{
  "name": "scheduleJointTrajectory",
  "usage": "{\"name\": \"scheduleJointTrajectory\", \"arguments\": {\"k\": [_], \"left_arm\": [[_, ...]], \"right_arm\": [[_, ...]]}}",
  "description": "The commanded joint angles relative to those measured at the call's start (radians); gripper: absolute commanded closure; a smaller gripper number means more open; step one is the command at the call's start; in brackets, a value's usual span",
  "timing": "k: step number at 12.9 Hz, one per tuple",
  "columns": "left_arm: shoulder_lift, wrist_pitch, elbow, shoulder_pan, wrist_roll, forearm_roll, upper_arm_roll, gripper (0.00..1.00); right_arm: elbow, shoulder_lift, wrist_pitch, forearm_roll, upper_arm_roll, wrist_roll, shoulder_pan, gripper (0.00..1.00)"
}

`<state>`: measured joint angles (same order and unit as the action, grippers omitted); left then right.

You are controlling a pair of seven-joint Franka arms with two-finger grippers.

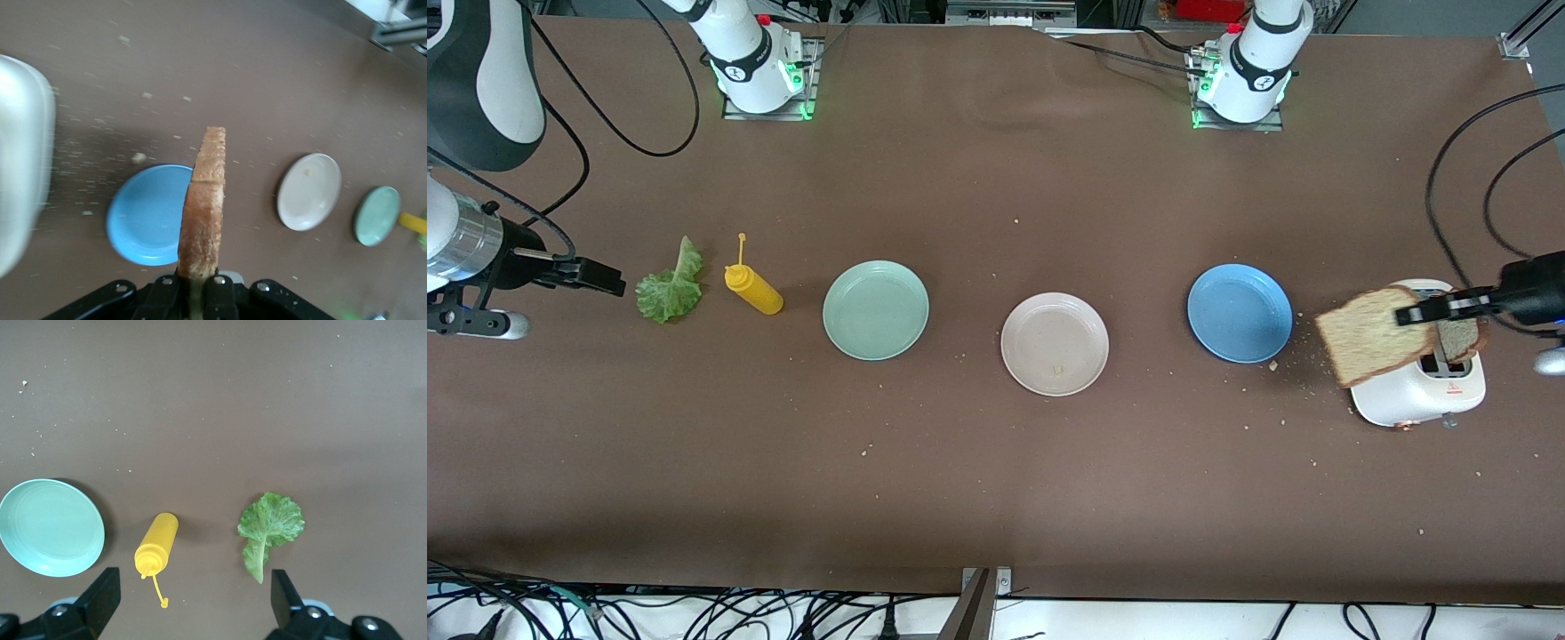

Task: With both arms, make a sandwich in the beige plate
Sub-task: 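Carry the toast slice over the beige plate with the left gripper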

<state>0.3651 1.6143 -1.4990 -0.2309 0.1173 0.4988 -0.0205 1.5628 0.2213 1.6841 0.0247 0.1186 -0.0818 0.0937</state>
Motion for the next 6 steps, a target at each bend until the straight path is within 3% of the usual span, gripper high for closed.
{"name": "scheduleJointTrajectory", "arguments": {"k": [1, 3, 6], "left_arm": [[0.092, -0.004, 0.026, 0.021, 0.060, 0.073, -0.099, 1.00], [0.141, 0.060, 0.028, 0.045, 0.141, 0.086, -0.154, 1.00], [0.181, 0.094, 0.028, 0.109, 0.173, 0.165, -0.165, 1.00]], "right_arm": [[-0.021, 0.007, -0.008, -0.011, -0.002, -0.016, 0.000, 0.00], [-0.021, 0.007, -0.008, -0.011, -0.002, -0.016, 0.000, 0.00], [-0.021, 0.007, -0.008, -0.011, -0.002, -0.016, 0.000, 0.00]]}}
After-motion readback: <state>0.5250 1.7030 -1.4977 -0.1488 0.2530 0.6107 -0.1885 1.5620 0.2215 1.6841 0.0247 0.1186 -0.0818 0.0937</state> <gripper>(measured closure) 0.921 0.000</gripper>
